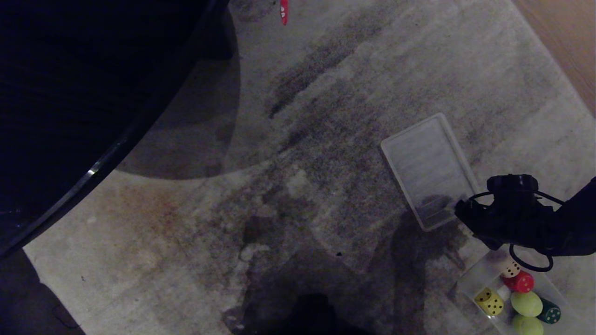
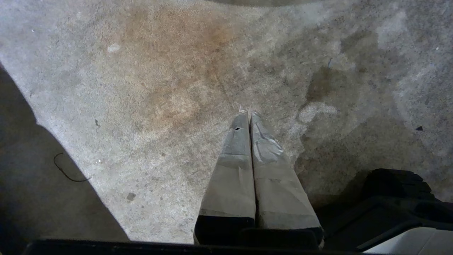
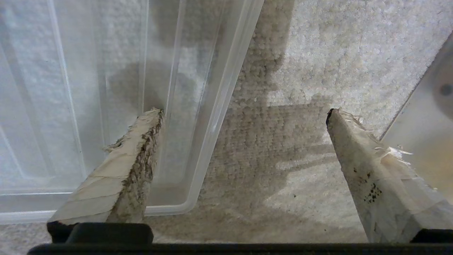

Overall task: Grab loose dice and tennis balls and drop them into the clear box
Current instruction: Close the lid

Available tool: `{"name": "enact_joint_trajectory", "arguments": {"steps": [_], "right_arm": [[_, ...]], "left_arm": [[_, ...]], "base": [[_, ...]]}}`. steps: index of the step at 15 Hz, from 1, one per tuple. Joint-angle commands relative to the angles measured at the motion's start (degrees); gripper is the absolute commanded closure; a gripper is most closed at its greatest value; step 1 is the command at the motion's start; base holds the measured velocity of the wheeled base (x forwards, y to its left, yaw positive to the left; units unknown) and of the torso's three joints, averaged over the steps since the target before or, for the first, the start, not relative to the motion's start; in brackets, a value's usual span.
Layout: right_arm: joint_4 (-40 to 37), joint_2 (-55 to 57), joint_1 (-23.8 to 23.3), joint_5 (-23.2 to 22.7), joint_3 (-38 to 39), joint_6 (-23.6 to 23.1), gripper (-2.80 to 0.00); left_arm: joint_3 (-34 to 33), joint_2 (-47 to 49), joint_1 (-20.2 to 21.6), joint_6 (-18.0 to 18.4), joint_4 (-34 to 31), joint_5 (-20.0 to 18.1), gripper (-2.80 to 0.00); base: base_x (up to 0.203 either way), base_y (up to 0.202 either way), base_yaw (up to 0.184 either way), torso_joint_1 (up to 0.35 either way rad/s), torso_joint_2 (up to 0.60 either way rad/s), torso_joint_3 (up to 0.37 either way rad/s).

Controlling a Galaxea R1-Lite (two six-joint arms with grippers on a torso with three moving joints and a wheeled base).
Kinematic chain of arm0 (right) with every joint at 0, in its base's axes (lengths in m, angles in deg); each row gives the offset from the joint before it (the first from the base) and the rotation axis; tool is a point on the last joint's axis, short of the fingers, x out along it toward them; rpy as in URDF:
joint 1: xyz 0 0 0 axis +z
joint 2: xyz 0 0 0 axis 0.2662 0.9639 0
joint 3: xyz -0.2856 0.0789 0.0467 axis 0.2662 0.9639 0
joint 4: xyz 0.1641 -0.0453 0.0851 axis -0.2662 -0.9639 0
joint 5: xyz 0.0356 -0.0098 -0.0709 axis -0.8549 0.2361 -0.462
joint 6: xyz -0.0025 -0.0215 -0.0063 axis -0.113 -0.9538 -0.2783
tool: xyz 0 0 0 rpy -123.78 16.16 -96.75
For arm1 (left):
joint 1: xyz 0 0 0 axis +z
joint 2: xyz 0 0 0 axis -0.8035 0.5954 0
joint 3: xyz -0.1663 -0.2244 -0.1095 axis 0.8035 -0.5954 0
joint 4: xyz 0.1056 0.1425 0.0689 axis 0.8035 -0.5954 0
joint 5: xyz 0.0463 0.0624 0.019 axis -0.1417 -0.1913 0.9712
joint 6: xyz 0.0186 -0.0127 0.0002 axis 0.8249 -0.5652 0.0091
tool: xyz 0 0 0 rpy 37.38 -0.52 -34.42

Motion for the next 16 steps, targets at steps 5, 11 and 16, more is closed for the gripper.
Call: {"name": "enact_joint_trajectory", "arguments": {"steps": [5, 11, 16], "right_arm": [[6.3, 3.0, -0.2, 0.0, -0.9, 0.2, 0.0], [12.1, 4.5, -0.2, -0.1, -0.9, 0.3, 0.0], [11.7, -3.6, -0.7, -0.4, 1.8, -0.2, 0.0]], "left_arm": [[-0.1, 0.1, 0.0, 0.0, 0.0, 0.0, 0.0], [-0.1, 0.1, 0.0, 0.0, 0.0, 0.0, 0.0], [-0.1, 0.1, 0.0, 0.0, 0.0, 0.0, 0.0]], "base": [[0.0, 0.0, 0.0, 0.0, 0.0, 0.0], [0.0, 0.0, 0.0, 0.0, 0.0, 0.0], [0.0, 0.0, 0.0, 0.0, 0.0, 0.0]]}}
